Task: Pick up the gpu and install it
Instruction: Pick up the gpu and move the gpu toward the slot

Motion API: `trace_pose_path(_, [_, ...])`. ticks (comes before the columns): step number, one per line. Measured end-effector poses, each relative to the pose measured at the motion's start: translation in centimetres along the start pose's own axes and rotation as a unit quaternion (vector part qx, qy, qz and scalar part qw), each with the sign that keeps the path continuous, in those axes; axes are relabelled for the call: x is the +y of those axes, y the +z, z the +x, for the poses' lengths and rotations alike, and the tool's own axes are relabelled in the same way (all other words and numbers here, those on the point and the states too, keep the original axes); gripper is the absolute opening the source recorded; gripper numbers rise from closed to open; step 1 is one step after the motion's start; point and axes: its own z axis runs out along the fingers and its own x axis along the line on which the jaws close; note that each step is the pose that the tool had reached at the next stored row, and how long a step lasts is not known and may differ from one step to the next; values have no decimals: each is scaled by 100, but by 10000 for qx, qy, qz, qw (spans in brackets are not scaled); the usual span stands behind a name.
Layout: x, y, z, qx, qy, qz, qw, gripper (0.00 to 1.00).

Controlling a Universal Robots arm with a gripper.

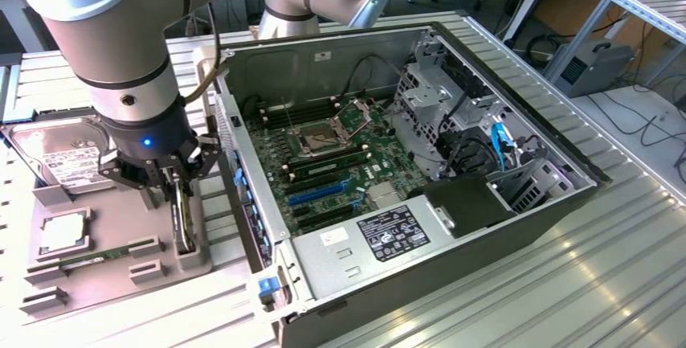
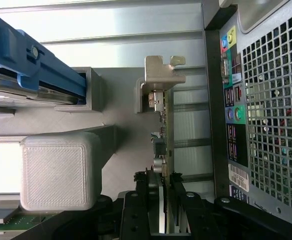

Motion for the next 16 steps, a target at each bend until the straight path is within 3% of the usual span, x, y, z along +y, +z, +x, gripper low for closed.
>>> trace_pose_path(3, [0, 0, 0, 0, 0, 0, 10000, 31])
trace_pose_path(4, [0, 0, 0, 0, 0, 0, 10000, 37])
trace_pose_path(6, [0, 0, 0, 0, 0, 0, 10000, 37])
trace_pose_path(7, [0, 0, 0, 0, 0, 0, 10000, 44])
trace_pose_path(16, [9, -50, 2, -1, 1, 0, 10000, 44])
